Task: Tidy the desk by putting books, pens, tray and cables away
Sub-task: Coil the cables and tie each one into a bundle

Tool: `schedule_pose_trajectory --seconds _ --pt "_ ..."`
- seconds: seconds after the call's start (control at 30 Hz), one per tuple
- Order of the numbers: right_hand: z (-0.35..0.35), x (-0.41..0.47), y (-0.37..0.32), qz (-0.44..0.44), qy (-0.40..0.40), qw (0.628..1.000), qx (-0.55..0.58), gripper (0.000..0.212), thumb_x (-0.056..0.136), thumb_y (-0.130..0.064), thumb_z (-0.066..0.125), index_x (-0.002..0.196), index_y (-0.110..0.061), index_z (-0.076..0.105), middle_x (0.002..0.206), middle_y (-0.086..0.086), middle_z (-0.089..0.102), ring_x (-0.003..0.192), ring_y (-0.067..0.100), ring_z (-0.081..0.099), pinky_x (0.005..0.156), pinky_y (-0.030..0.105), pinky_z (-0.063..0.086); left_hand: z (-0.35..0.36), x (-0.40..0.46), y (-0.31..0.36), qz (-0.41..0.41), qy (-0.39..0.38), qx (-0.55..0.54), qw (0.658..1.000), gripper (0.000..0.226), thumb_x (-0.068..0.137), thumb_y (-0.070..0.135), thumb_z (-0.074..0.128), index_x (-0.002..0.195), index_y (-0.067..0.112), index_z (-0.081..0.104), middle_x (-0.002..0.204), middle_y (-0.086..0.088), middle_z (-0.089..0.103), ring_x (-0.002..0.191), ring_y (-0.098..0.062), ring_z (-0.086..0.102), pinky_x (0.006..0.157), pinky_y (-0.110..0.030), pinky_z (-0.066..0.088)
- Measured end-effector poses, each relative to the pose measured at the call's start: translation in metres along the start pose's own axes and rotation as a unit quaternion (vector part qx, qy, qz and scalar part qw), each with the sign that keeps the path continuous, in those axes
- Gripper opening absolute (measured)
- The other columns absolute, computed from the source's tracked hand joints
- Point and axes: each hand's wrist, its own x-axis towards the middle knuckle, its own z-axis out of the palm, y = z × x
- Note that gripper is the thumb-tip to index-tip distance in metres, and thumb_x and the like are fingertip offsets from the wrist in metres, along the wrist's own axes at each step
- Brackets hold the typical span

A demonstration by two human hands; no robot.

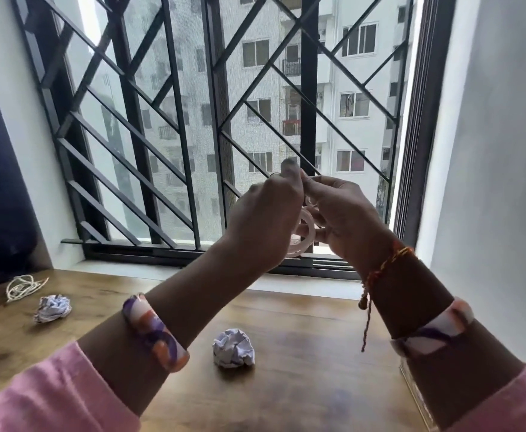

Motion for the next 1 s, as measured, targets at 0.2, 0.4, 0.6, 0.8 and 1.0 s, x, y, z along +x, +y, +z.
schedule_pose_trajectory --seconds 0.2,0.4,0.6,0.8,1.0 --pt "-0.001 0.004 -0.004 0.073 0.0 0.997 0.012 0.025 0.087 -0.027 0.059 0.071 -0.008 0.059 0.059 0.004 0.046 0.046 0.013 0.048 0.037 0.02 0.048 -0.003 -0.006 -0.012 0.118 0.042 0.072 0.99 0.036 0.063 0.003 0.081 0.095 -0.007 0.069 0.056 -0.014 0.062 0.044 -0.03 0.062 0.037 -0.028 0.046" --pt "-0.003 -0.001 -0.003 0.097 -0.04 0.994 -0.026 0.033 0.091 -0.033 0.054 0.071 -0.007 0.06 0.061 0.003 0.059 0.05 0.013 0.057 0.043 0.019 0.048 -0.006 0.003 -0.018 0.155 0.054 0.159 0.974 0.02 0.059 0.012 0.081 0.07 0.001 0.068 0.054 -0.009 0.062 0.045 -0.022 0.061 0.039 -0.024 0.046" --pt "-0.003 -0.019 0.005 0.005 -0.082 0.988 -0.133 0.033 0.086 -0.04 0.057 0.078 -0.009 0.065 0.074 0.003 0.067 0.067 0.011 0.062 0.063 0.029 0.047 -0.004 0.009 -0.03 0.079 0.046 0.139 0.986 0.009 0.075 0.009 0.067 0.071 0.001 0.064 0.059 -0.014 0.064 0.052 -0.028 0.064 0.047 -0.028 0.049" --pt "0.008 -0.024 0.004 -0.141 -0.046 0.958 -0.244 0.021 0.091 -0.014 0.056 0.08 0.003 0.062 0.075 0.021 0.063 0.068 0.021 0.056 0.061 0.034 0.045 -0.005 0.007 -0.027 0.015 -0.016 0.169 0.985 0.029 0.095 0.027 0.041 0.112 0.006 0.052 0.107 -0.014 0.063 0.099 -0.029 0.061 0.075 -0.036 0.047" --pt "0.009 -0.021 0.002 -0.131 -0.082 0.949 -0.274 0.02 0.091 -0.013 0.056 0.082 0.004 0.061 0.077 0.019 0.066 0.068 0.026 0.065 0.071 0.046 0.055 -0.011 0.004 -0.03 0.064 0.05 0.243 0.966 0.03 0.054 0.025 0.082 0.07 0.007 0.063 0.058 -0.007 0.064 0.051 -0.022 0.062 0.043 -0.023 0.046"
